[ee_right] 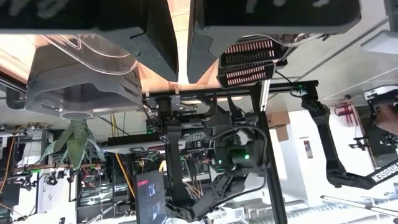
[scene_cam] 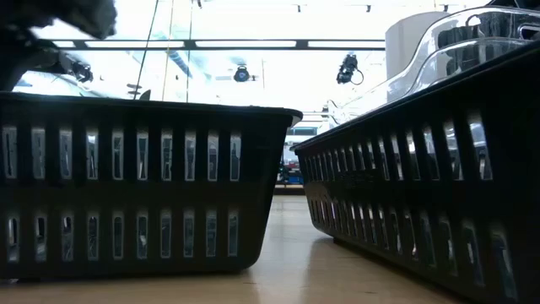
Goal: Stack baskets by color
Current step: Stack the left black bin on the middle black bin
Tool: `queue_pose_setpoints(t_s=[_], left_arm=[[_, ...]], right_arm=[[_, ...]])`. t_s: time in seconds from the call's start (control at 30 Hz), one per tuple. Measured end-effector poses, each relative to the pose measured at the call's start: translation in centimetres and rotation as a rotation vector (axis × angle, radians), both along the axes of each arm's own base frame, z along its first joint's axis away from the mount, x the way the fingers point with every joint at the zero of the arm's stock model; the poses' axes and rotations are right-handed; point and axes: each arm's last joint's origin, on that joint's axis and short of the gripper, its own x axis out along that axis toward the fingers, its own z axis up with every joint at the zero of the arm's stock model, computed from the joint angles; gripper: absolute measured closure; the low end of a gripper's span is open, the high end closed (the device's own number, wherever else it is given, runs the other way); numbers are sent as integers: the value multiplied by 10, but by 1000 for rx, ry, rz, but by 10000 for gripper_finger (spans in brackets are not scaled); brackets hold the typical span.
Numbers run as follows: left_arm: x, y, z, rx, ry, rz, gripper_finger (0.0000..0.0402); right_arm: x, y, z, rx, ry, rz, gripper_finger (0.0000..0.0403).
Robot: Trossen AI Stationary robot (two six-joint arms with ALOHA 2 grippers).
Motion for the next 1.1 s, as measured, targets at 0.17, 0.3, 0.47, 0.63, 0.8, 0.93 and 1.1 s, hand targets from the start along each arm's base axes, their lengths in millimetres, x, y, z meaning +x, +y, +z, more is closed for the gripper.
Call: queue_pose_setpoints(t_s=[0.17, 0.3, 0.47, 0.63, 0.8, 0.93, 1.1], left_arm=[[-3, -10, -10, 42, 26, -25, 201], [1, -12, -19, 66, 53, -18, 172], [7, -17, -34, 72, 71, -30, 170], [13, -22, -48, 65, 95, -55, 192], [15, -23, -57, 78, 124, -56, 230], [15, -23, -59, 86, 134, -57, 276], [15, -21, -59, 98, 139, -63, 349]], right_arm=[[0, 0, 0, 0, 0, 0, 362], [0, 0, 0, 0, 0, 0, 362], [0, 0, 0, 0, 0, 0, 362], [0, 0, 0, 0, 0, 0, 362], [0, 0, 0, 0, 0, 0, 362], [0, 0, 0, 0, 0, 0, 362], [0, 0, 0, 0, 0, -1, 362]])
